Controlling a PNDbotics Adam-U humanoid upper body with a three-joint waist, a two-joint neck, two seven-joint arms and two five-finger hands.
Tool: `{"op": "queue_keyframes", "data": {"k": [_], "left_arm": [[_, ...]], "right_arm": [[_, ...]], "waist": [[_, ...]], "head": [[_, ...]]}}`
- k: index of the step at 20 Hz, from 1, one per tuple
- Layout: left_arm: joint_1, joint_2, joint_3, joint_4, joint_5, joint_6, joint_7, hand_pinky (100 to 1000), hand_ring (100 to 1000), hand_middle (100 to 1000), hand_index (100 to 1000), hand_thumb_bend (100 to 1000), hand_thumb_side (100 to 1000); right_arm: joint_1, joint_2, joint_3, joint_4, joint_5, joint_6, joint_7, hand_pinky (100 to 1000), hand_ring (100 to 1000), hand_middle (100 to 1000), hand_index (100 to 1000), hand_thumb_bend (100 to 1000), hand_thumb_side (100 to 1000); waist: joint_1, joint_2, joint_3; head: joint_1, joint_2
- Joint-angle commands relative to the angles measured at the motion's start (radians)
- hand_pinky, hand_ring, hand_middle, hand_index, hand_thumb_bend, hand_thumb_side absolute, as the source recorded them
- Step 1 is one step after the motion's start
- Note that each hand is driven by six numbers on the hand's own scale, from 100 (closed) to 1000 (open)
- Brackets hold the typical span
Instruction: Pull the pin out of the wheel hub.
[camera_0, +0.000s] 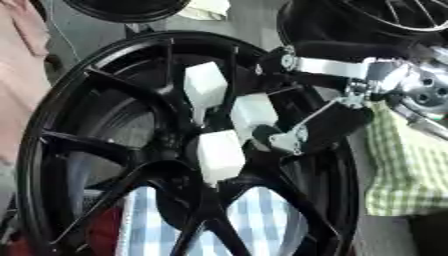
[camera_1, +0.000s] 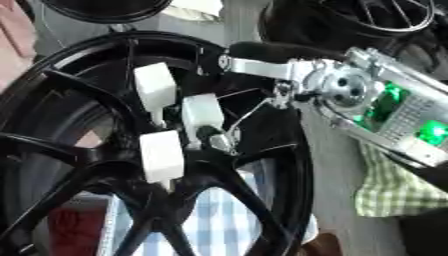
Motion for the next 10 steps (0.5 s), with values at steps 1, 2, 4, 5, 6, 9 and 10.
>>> {"op": "queue_keyframes", "data": {"k": [1, 2, 4, 5, 6, 9, 10], "left_arm": [[-0.007, 0.017, 0.007, -0.015, -0.009, -0.002, -0.005, 791, 755, 680, 799, 367, 656], [-0.007, 0.017, 0.008, -0.015, -0.009, -0.003, -0.005, 791, 755, 680, 799, 367, 656], [-0.006, 0.016, 0.008, -0.015, -0.010, -0.004, -0.005, 791, 756, 680, 799, 366, 657], [-0.006, 0.015, 0.008, -0.015, -0.010, -0.004, -0.006, 791, 756, 680, 798, 366, 658], [-0.007, 0.015, 0.007, -0.015, -0.010, -0.003, -0.006, 791, 756, 680, 798, 365, 659], [-0.008, 0.015, 0.007, -0.015, -0.010, -0.003, -0.008, 791, 756, 681, 798, 363, 660], [-0.008, 0.015, 0.006, -0.015, -0.010, -0.003, -0.008, 791, 756, 681, 798, 363, 660]], "right_arm": [[-0.009, -0.028, -0.010, -0.012, 0.005, 0.007, 0.001, 852, 823, 737, 804, 267, 133], [-0.007, -0.030, -0.011, -0.012, 0.008, 0.008, 0.004, 852, 823, 737, 804, 268, 131], [-0.004, -0.032, -0.012, -0.012, 0.014, 0.011, 0.008, 853, 825, 739, 807, 274, 125], [-0.002, -0.033, -0.013, -0.012, 0.017, 0.013, 0.009, 853, 825, 740, 807, 280, 118], [-0.001, -0.034, -0.013, -0.012, 0.019, 0.014, 0.011, 853, 826, 741, 808, 284, 119], [0.000, -0.034, -0.013, -0.012, 0.024, 0.015, 0.017, 853, 829, 744, 813, 299, 111], [0.000, -0.034, -0.014, -0.012, 0.025, 0.015, 0.019, 853, 830, 744, 813, 299, 107]], "waist": [[0.010, -0.014, 0.003], [0.010, -0.013, 0.004], [0.009, -0.011, 0.005], [0.009, -0.010, 0.005], [0.008, -0.010, 0.005], [0.008, -0.008, 0.005], [0.007, -0.008, 0.006]], "head": [[-0.004, -0.019], [-0.005, -0.020], [-0.005, -0.022], [-0.004, -0.023], [-0.004, -0.024], [-0.005, -0.025], [-0.005, -0.025]]}}
